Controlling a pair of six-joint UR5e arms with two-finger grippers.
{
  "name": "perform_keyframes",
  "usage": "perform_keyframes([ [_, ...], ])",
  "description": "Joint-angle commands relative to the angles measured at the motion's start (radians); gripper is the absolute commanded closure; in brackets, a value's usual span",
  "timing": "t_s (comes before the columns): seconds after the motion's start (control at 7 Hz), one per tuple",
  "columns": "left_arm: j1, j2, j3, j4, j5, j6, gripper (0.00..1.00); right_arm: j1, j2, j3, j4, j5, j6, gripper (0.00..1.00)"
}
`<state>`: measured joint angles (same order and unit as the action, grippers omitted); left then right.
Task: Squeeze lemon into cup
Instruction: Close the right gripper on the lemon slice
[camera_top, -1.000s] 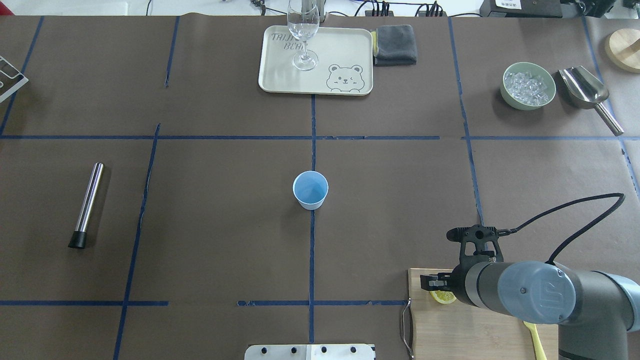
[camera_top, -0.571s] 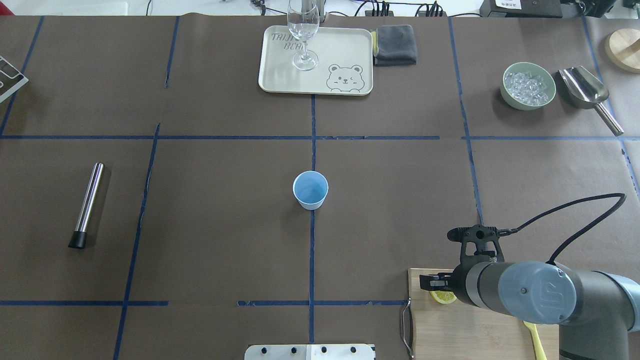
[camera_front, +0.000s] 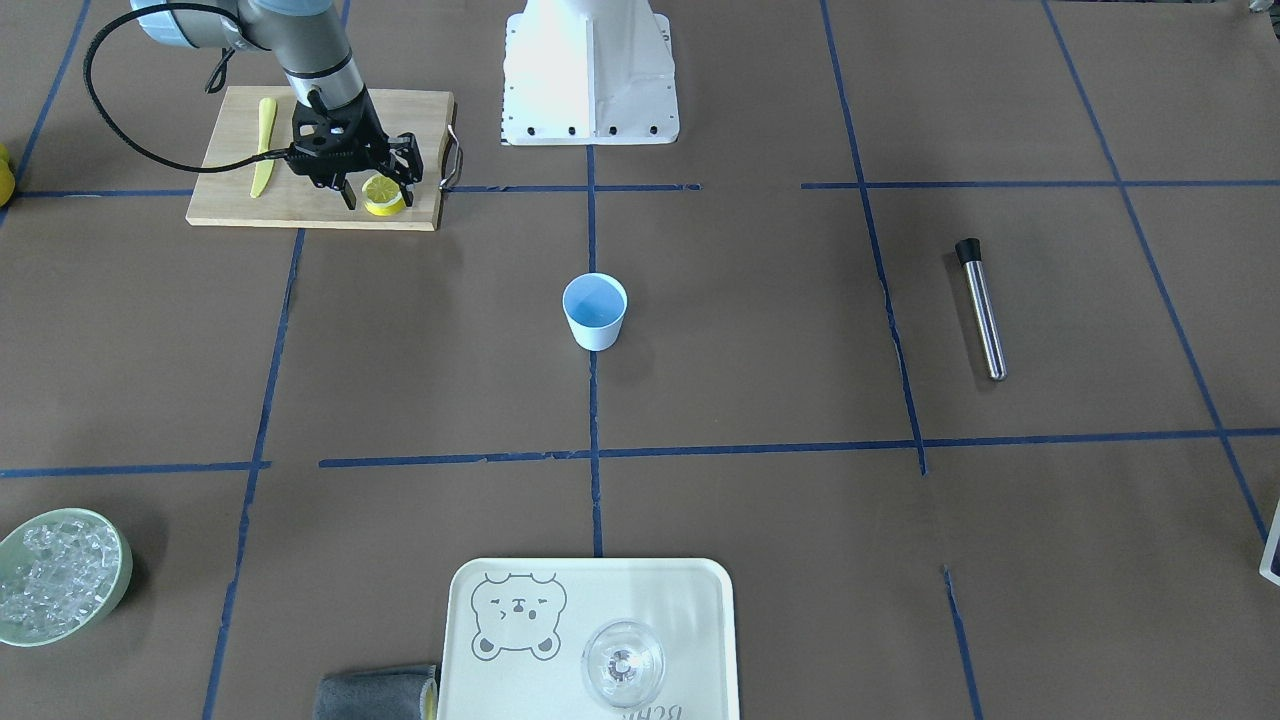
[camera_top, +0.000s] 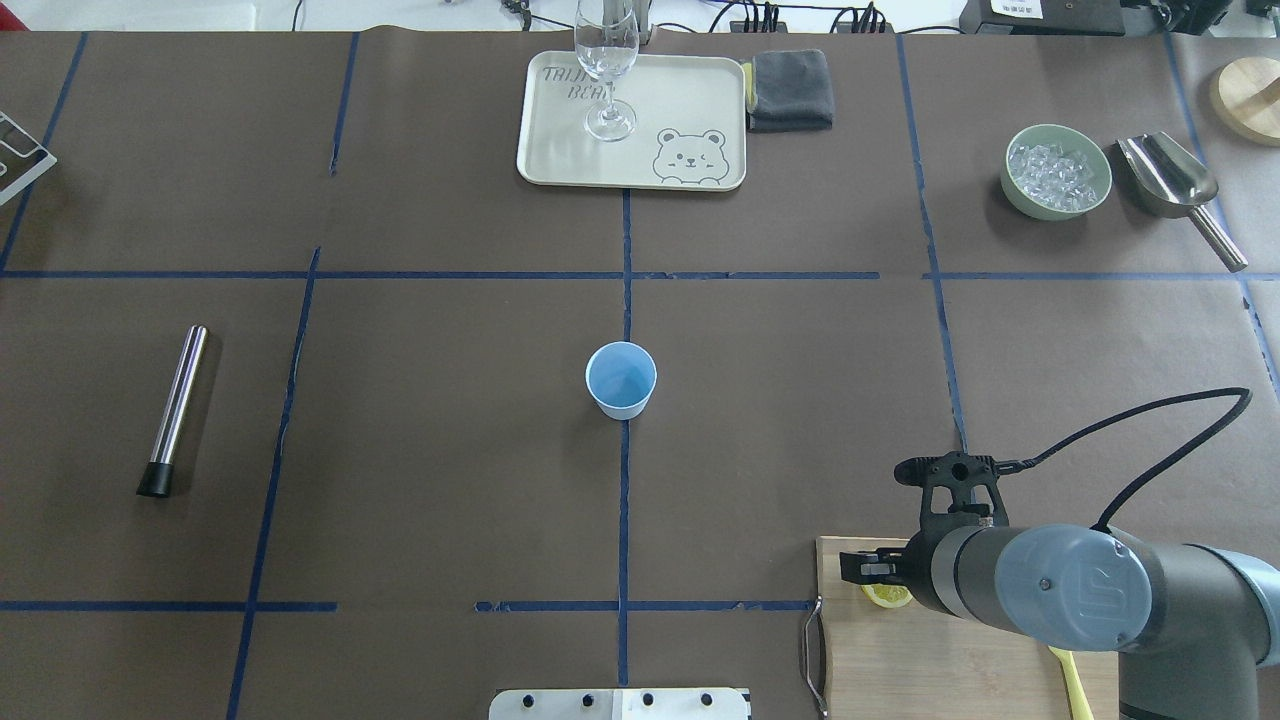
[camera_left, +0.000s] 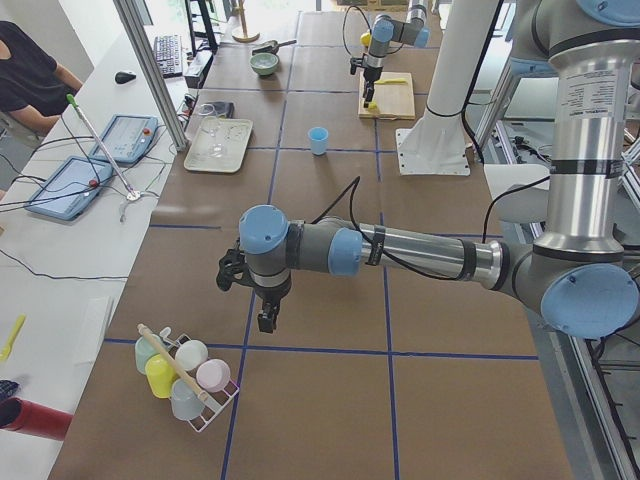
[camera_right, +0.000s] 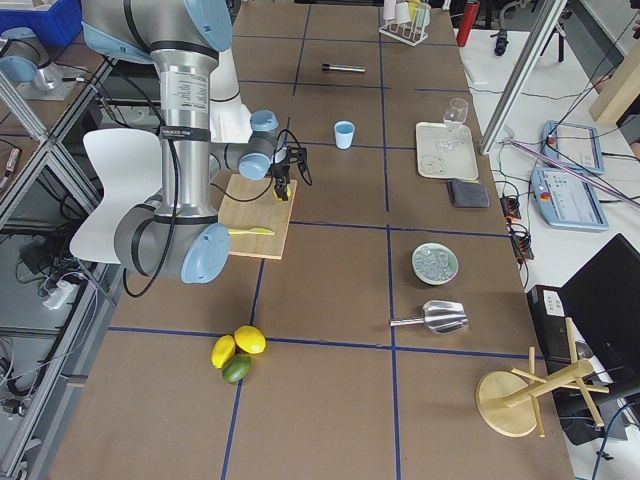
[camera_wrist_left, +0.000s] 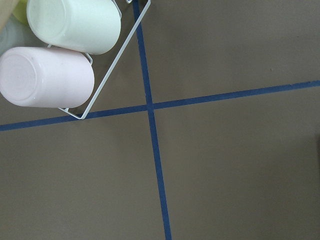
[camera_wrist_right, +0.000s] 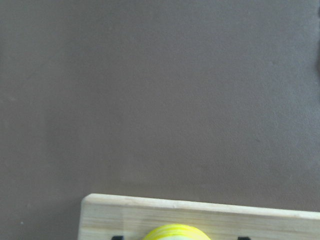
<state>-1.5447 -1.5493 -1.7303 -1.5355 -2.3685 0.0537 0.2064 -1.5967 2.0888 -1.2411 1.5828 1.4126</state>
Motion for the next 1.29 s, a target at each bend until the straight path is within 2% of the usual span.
perform_keyframes([
  [0.0,-0.002,0.000,-0.002,0.000,0.000,0.002,0.00,-0.013,0.001,0.001,-0.001,-0.003,0.000,0.18],
  [0.43,-0.002,0.002,-0.006,0.002,0.000,0.000,0.00,-0.016,0.003,0.001,-0.001,-0.003,0.000,0.19],
  [0.71,-0.002,0.002,-0.005,0.002,0.000,0.000,0.00,-0.016,0.004,0.001,-0.005,-0.003,0.000,0.38],
  [1.14,-0.002,0.002,-0.003,0.002,0.000,0.000,0.00,-0.013,0.003,0.010,-0.005,-0.003,0.000,0.52],
])
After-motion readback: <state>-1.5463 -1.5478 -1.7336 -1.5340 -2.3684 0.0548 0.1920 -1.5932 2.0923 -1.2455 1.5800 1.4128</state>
